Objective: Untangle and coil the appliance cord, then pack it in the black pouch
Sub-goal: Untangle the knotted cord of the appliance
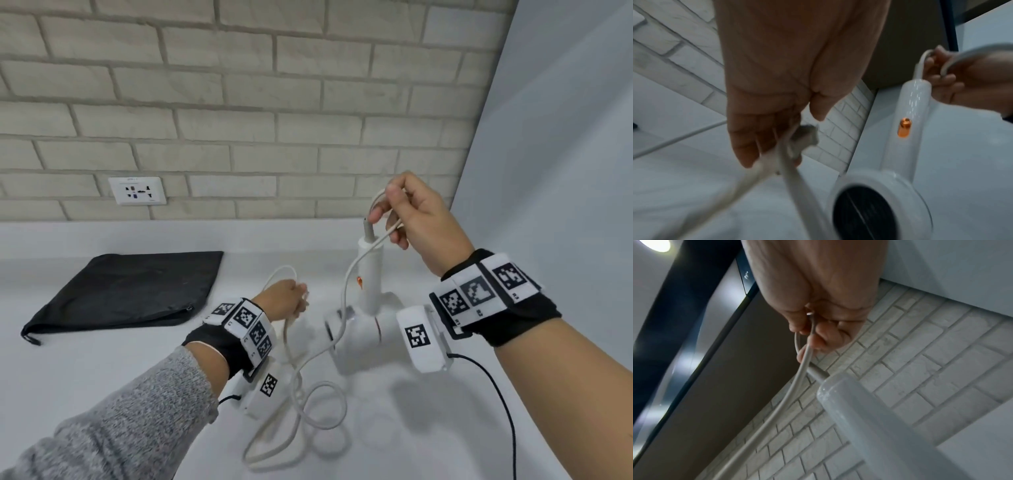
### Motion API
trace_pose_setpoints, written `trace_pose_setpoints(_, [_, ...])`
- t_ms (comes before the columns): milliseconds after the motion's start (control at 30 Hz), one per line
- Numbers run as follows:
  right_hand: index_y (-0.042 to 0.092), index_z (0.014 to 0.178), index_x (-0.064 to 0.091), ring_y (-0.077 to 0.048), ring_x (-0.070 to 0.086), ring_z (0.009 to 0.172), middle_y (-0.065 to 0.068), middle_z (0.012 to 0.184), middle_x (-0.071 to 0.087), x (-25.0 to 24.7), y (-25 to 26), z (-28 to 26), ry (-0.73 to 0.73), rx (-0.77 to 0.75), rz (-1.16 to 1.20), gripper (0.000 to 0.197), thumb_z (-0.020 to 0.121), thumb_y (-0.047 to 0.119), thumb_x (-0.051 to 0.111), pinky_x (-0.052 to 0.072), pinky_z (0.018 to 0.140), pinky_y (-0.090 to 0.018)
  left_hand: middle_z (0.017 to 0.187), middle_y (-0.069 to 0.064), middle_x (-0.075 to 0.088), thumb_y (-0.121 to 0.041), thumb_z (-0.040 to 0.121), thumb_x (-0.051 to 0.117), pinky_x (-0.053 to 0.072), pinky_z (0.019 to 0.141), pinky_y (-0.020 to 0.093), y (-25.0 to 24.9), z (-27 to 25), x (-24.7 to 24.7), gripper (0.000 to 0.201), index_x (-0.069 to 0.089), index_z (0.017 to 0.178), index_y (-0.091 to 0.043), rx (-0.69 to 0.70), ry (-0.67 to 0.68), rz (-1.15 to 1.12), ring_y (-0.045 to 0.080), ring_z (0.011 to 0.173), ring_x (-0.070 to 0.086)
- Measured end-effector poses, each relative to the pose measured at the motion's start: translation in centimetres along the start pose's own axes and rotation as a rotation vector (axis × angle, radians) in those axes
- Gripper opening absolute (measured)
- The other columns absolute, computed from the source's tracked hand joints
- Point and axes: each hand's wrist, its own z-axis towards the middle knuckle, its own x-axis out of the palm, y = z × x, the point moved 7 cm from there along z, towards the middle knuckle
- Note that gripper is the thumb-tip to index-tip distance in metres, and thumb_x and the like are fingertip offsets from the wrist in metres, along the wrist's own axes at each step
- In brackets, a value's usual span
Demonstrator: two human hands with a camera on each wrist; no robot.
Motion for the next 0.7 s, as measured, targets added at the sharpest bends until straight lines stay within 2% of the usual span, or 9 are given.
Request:
trace_pose_setpoints(67, [0.02, 0.074, 0.041, -0.013, 0.043, 0.044, -0.003, 0.072, 0.063, -0.1, 1.0, 0.8, 0.007, -0.034, -0.007, 0.025, 0.098, 0.019, 0.034, 0.034, 0.039, -0.022, 0.086, 0.007, 0.058, -0.031, 0.098, 0.032, 0.041, 0.076, 0.027, -0.7, -0.5, 1.2, 0.035, 0.055, 0.097, -0.004, 0.014, 0.1, 0.239, 0.02, 0.079, 0.055])
trace_pose_setpoints(133, [0.021, 0.074, 0.041, -0.011, 0.047, 0.047, -0.004, 0.073, 0.063, -0.5, 1.5, 1.7, 0.017, -0.025, 0.013, 0.025, 0.098, 0.02, 0.033, 0.039, 0.047, -0.022, 0.095, 0.013, 0.061, -0.035, 0.097, 0.034, 0.04, 0.085, 0.029, -2.2, -0.8, 0.7, 0.042, 0.058, 0.093, -0.002, 0.057, 0.082, 0.351, 0.025, 0.092, 0.057])
trace_pose_setpoints(233, [0.022, 0.074, 0.04, -0.015, 0.05, 0.058, -0.004, 0.077, 0.065, -0.6, 1.7, 2.5, 0.08, -0.007, -0.004, 0.025, 0.098, 0.021, 0.033, 0.043, 0.058, -0.025, 0.083, 0.006, 0.065, -0.03, 0.097, 0.036, 0.045, 0.082, 0.035, -6.7, -2.3, -2.7, 0.038, 0.064, 0.082, -0.01, 0.239, -0.104, -0.086, 0.023, 0.083, 0.061])
trace_pose_setpoints(300, [0.021, 0.074, 0.039, -0.014, 0.049, 0.056, -0.005, 0.078, 0.065, 0.2, 1.8, 2.7, 0.144, -0.005, -0.026, 0.025, 0.098, 0.02, 0.032, 0.041, 0.056, -0.022, 0.077, 0.001, 0.062, -0.029, 0.097, 0.036, 0.047, 0.075, 0.033, -10.1, -3.8, -4.8, 0.035, 0.061, 0.076, -0.015, 0.377, -0.155, -0.31, 0.017, 0.075, 0.059])
trace_pose_setpoints(400, [0.019, 0.075, 0.04, -0.008, 0.05, 0.051, -0.009, 0.066, 0.061, 2.5, 2.0, 2.7, 0.255, -0.024, -0.003, 0.023, 0.098, 0.017, 0.034, 0.038, 0.053, -0.02, 0.092, 0.0, 0.056, -0.023, 0.093, 0.048, 0.045, 0.072, 0.022, -13.4, -5.4, -6.9, 0.009, 0.054, 0.092, -0.017, 0.566, -0.256, -0.286, 0.015, 0.085, 0.054])
trace_pose_setpoints(433, [0.018, 0.076, 0.041, -0.008, 0.049, 0.05, -0.006, 0.061, 0.059, 3.2, 2.0, 2.6, 0.282, -0.033, 0.0, 0.023, 0.097, 0.017, 0.035, 0.038, 0.053, -0.02, 0.103, 0.001, 0.054, -0.02, 0.092, 0.05, 0.044, 0.076, 0.018, -13.9, -5.4, -7.3, 0.013, 0.052, 0.104, -0.015, 0.609, -0.274, -0.204, 0.015, 0.093, 0.053])
trace_pose_setpoints(533, [0.017, 0.077, 0.045, -0.006, 0.044, 0.047, -0.003, 0.052, 0.048, 4.2, 1.8, 2.6, 0.313, -0.048, 0.016, 0.021, 0.097, 0.016, 0.037, 0.043, 0.056, -0.021, 0.127, 0.006, 0.052, -0.018, 0.095, 0.044, 0.037, 0.093, 0.011, -13.5, -4.9, -6.6, 0.032, 0.05, 0.125, -0.01, 0.662, -0.103, -0.011, 0.016, 0.118, 0.05])
trace_pose_setpoints(600, [0.016, 0.077, 0.046, -0.006, 0.042, 0.047, -0.005, 0.052, 0.044, 4.6, 1.4, 2.6, 0.329, -0.047, 0.029, 0.021, 0.096, 0.015, 0.038, 0.046, 0.058, -0.022, 0.116, 0.003, 0.059, -0.023, 0.095, 0.041, 0.036, 0.1, 0.022, -12.4, -4.8, -5.6, 0.026, 0.06, 0.109, -0.011, 0.61, 0.09, -0.096, 0.015, 0.117, 0.051])
trace_pose_setpoints(700, [0.016, 0.078, 0.049, -0.01, 0.043, 0.047, 0.01, 0.043, 0.045, 5.4, 1.0, 2.5, 0.338, -0.039, 0.067, 0.017, 0.094, 0.013, 0.044, 0.049, 0.058, -0.025, 0.082, -0.006, 0.069, -0.024, 0.093, 0.04, 0.047, 0.087, 0.024, -11.2, -4.8, -5.6, 0.022, 0.055, 0.079, -0.015, 0.573, 0.17, -0.342, 0.011, 0.092, 0.063])
